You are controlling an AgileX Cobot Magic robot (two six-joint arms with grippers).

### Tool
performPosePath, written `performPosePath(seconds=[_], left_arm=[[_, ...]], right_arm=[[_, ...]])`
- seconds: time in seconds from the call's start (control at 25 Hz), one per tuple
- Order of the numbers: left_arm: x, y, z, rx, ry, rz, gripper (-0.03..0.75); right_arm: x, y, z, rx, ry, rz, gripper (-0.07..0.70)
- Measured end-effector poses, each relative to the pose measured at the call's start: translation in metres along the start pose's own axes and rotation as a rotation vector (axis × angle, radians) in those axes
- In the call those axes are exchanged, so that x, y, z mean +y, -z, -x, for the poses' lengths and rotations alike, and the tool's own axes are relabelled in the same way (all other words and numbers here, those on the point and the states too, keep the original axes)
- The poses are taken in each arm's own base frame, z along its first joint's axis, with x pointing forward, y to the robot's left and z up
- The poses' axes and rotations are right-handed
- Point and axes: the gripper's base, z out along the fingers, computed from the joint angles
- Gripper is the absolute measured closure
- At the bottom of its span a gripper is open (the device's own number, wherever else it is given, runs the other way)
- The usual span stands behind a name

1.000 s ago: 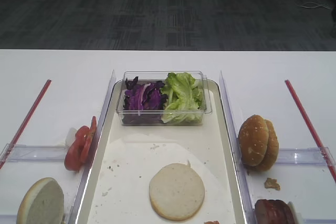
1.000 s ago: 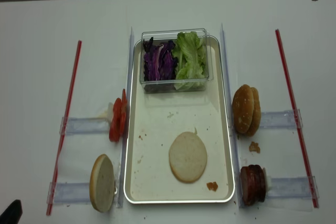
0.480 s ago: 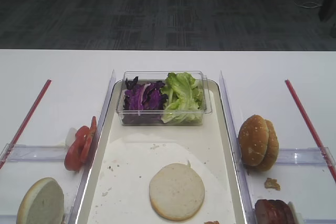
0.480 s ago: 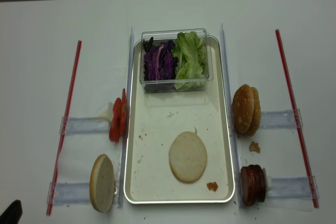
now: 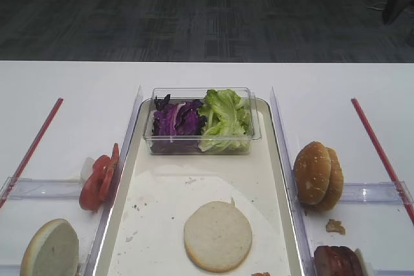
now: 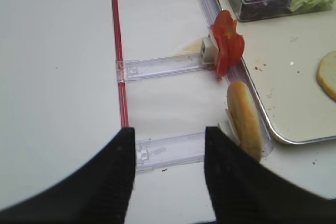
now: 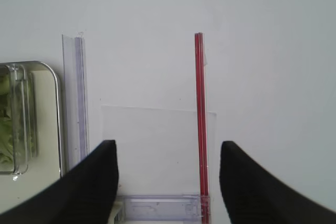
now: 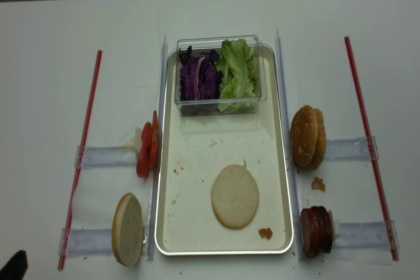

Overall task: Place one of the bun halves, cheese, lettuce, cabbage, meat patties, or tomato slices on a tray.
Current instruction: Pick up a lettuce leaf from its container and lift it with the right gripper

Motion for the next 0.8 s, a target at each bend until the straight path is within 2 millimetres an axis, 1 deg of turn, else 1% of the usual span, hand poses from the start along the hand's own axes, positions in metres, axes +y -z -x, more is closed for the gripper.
performPosePath(seconds=[0.12, 0.2, 0.52, 0.8], left_arm=[[0.000, 0.000, 0.000, 0.000, 0.000, 0.000, 0.420], [0.000, 0.000, 0.000, 0.000, 0.000, 0.000, 0.419], [0.000, 0.000, 0.000, 0.000, 0.000, 0.000, 0.419], [0.000, 0.000, 0.000, 0.000, 0.000, 0.000, 0.419]], right_arm=[[0.006, -0.002, 0.004, -0.002, 0.033, -0.023, 0.183], [0.016, -0.005, 0.006, -0.003, 0.070, -0.041, 0.183], [0.087, -0.035, 0.010, 0.034, 0.189, 0.012, 0.183], [0.146, -0.061, 0.006, 0.069, 0.271, 0.068, 0.183]])
